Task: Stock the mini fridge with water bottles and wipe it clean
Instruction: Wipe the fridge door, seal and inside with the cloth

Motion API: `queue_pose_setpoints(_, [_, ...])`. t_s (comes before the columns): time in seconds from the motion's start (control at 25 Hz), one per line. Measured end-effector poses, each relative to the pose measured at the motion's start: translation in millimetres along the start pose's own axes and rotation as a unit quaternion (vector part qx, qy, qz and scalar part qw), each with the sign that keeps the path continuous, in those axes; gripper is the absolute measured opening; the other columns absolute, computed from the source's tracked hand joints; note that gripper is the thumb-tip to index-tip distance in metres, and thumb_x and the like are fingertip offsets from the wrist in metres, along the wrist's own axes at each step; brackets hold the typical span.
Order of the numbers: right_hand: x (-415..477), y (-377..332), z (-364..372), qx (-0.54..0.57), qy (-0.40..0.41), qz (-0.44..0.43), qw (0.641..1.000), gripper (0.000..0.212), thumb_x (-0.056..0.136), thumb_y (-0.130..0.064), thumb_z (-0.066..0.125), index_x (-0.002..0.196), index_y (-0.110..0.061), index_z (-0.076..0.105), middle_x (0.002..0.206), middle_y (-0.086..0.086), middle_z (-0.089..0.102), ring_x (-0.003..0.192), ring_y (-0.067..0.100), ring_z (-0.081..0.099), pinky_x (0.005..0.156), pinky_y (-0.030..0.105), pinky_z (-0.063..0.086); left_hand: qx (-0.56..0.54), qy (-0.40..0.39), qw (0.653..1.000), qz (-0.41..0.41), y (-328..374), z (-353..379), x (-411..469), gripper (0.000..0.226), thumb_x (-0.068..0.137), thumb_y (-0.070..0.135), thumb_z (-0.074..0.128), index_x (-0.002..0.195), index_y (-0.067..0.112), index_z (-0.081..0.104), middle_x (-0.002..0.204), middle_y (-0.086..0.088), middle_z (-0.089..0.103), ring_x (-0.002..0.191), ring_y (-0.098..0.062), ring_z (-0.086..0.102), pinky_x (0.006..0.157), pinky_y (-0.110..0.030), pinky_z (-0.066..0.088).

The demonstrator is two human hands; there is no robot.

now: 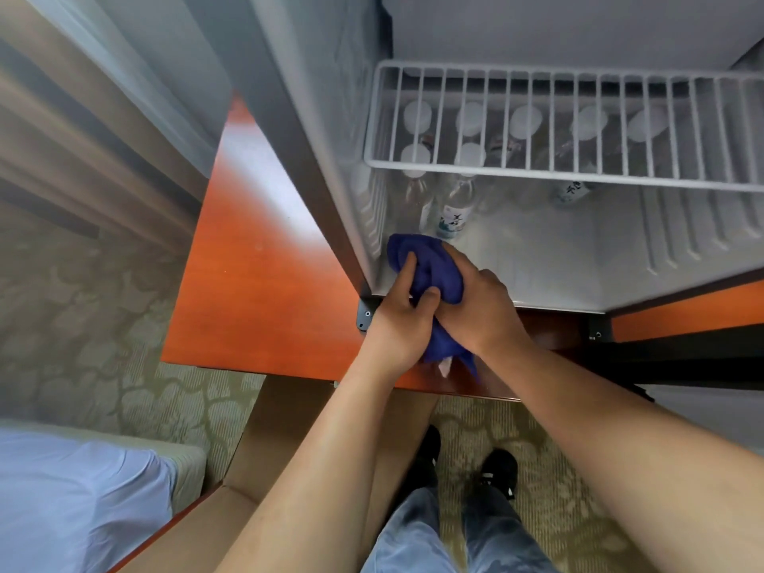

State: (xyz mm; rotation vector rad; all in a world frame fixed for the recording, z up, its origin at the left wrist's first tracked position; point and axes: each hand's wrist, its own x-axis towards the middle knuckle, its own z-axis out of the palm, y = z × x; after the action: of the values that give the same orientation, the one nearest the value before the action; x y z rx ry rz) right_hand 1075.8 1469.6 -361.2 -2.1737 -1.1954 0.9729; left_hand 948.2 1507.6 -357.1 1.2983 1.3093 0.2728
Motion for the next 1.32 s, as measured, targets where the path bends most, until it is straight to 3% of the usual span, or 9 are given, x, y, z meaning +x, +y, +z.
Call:
queue_pose_setpoints(0.16, [23,-8,14,-0.071,-0.056,0.022,0.996,0.074,0.089,-0.037,0.062,0.154,-0.049,0.028,0.119,0.015,0.057,0.109,0.034,0.061,0.092,0.038,0.052,0.029,0.004,1.0,0.006,2,-8,9,0.056,0.105,0.023,0.047,0.158,0.034,0.031,0.13,0.008,0.056,0.115,-0.013,0.056,0.082,-0.016,0.037])
queue_pose_setpoints(0.32, [20,-10,5,-0.102,-0.141,-0.005,0.985,0.064,0.088,-0.025,0.066,0.146,-0.043,0.046,0.13,0.008,0.063,0.114,0.029,0.063,0.097,0.035,0.051,0.028,0.02,0.999,-0.018,-13,-10,-3,0.041,0.092,0.035,0.053,0.132,0.028,0.058,0.102,-0.001,0.073,0.092,-0.024,0.068,0.073,-0.029,0.047])
queue_pose_setpoints(0.48, [-7,1,-24,-0.15,-0.296,-0.057,0.942,0.049,0.086,-0.016,0.072,0.13,-0.035,0.063,0.121,-0.006,0.07,0.111,0.018,0.065,0.1,0.037,0.05,0.003,0.007,0.996,-0.09,-24,-1,-53,0.018,0.098,0.035,0.056,0.114,0.028,0.058,0.082,0.002,0.072,0.058,0.002,0.063,0.067,-0.031,0.044])
queue_pose_setpoints(0.64, [-37,35,-25,-0.058,-0.213,-0.05,0.974,0.064,0.084,-0.013,0.075,0.141,-0.035,0.057,0.119,-0.008,0.069,0.11,0.013,0.065,0.091,0.013,0.046,-0.032,0.0,0.997,-0.074,-32,12,-75,0.039,0.097,0.036,0.06,0.135,0.035,0.052,0.094,0.009,0.072,0.071,0.0,0.065,0.075,-0.028,0.047])
queue_pose_setpoints(0.72, [-44,51,-23,-0.001,-0.09,-0.039,0.995,0.071,0.081,-0.014,0.074,0.145,-0.037,0.053,0.126,-0.006,0.066,0.116,0.016,0.063,0.097,0.015,0.044,-0.044,-0.007,0.998,-0.035,-30,19,-72,0.047,0.096,0.03,0.063,0.141,0.035,0.05,0.106,0.01,0.071,0.088,-0.005,0.068,0.082,-0.02,0.05])
queue_pose_setpoints(0.88, [-29,71,-29,0.045,0.097,0.06,0.992,0.074,0.087,-0.024,0.07,0.151,-0.045,0.04,0.128,0.008,0.064,0.114,0.024,0.064,0.103,0.028,0.048,0.017,-0.073,0.997,-0.003,-25,27,-68,0.042,0.1,0.017,0.057,0.14,0.029,0.053,0.108,0.012,0.07,0.086,0.003,0.064,0.074,-0.003,0.043])
queue_pose_setpoints(1.12, [-19,54,-9,0.045,-0.004,0.085,0.995,0.068,0.091,-0.018,0.069,0.151,-0.039,0.044,0.14,0.0,0.061,0.127,0.022,0.058,0.096,0.016,0.035,0.045,-0.008,0.998,-0.036,-56,9,-84,0.039,0.085,0.034,0.051,0.122,0.036,0.063,0.097,0.016,0.074,0.089,-0.009,0.068,0.086,-0.031,0.053])
queue_pose_setpoints(1.24, [-41,45,20,-0.094,-0.147,0.023,0.984,0.056,0.085,-0.031,0.065,0.135,-0.051,0.049,0.132,-0.001,0.068,0.12,0.026,0.064,0.097,0.028,0.049,0.005,0.057,0.995,-0.076,-69,-5,-81,0.031,0.088,0.032,0.054,0.116,0.037,0.064,0.094,0.013,0.075,0.084,-0.01,0.07,0.084,-0.034,0.054])
queue_pose_setpoints(1.32, [-60,45,35,-0.106,-0.175,0.022,0.979,0.06,0.081,-0.037,0.061,0.138,-0.053,0.046,0.13,-0.002,0.069,0.119,0.025,0.064,0.097,0.036,0.051,-0.023,0.069,0.993,-0.089,-68,-12,-77,0.027,0.097,0.019,0.054,0.117,0.034,0.063,0.089,0.011,0.076,0.075,-0.003,0.068,0.074,-0.025,0.049])
